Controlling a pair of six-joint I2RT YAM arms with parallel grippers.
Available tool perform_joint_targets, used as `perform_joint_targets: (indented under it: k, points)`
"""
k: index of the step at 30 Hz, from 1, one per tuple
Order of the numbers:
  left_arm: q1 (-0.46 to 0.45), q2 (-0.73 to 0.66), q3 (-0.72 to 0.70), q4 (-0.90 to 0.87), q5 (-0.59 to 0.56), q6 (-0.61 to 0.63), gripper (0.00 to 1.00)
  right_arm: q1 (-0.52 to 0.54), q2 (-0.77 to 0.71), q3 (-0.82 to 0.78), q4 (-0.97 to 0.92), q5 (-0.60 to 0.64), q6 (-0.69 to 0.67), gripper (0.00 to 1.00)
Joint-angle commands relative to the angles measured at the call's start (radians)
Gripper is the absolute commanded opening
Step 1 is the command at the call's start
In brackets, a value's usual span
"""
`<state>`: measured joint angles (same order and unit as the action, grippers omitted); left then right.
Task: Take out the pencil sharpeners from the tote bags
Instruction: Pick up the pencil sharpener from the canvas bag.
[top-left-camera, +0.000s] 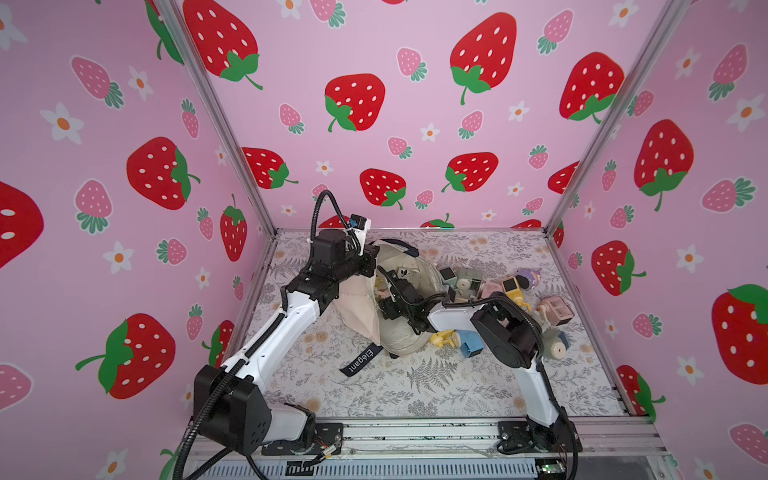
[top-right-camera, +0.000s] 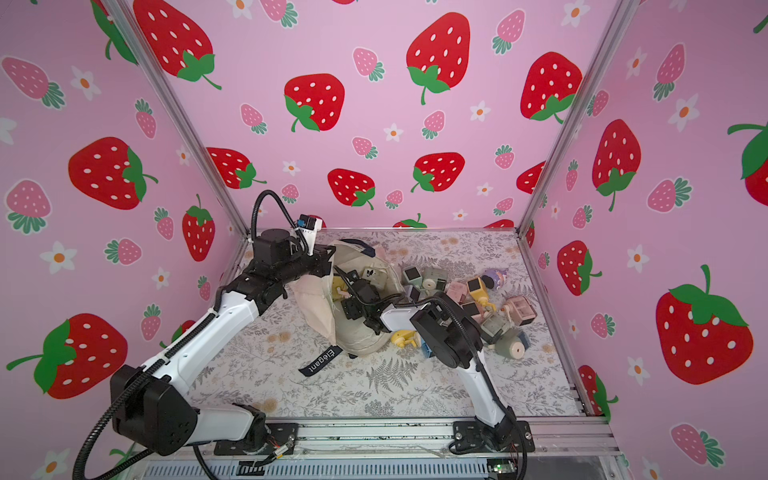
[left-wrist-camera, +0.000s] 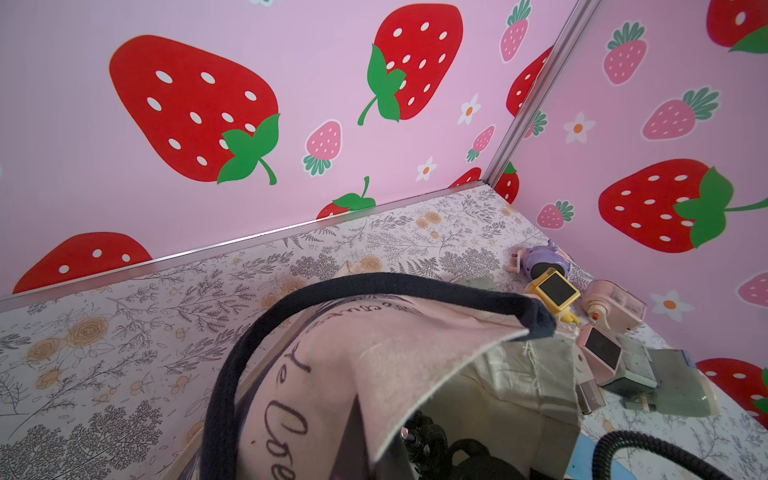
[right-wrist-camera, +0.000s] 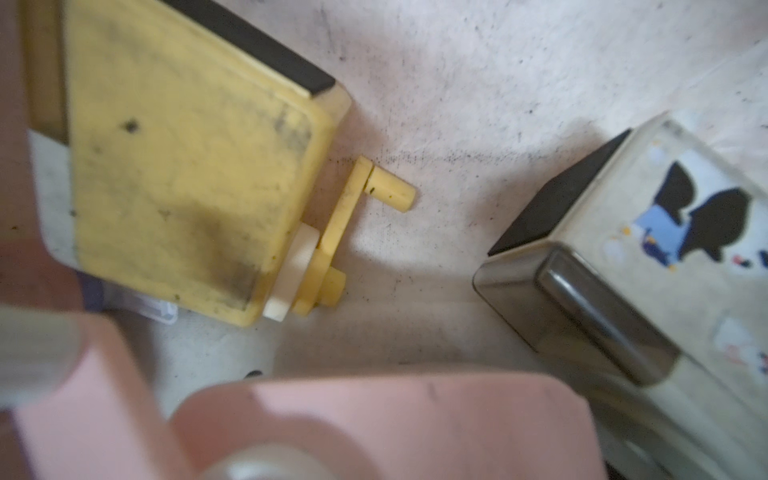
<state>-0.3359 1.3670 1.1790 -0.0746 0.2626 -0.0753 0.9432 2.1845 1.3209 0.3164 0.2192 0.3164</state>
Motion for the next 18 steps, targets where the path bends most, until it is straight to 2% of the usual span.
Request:
perform_joint_targets:
  k: [1, 14, 18]
  points:
    - [-0.007, 0.003, 0.062, 0.032, 0.012, 0.016, 0.00, -0.001, -0.029, -0.021, 0.009, -0.003, 0.007, 0.68]
    - [-0.008, 0.003, 0.062, 0.033, 0.013, 0.018, 0.01, -0.001, -0.050, -0.037, 0.009, -0.009, -0.003, 0.66]
    - [-0.009, 0.003, 0.062, 0.033, 0.012, 0.019, 0.01, -0.001, -0.092, -0.070, -0.002, 0.018, -0.034, 0.61]
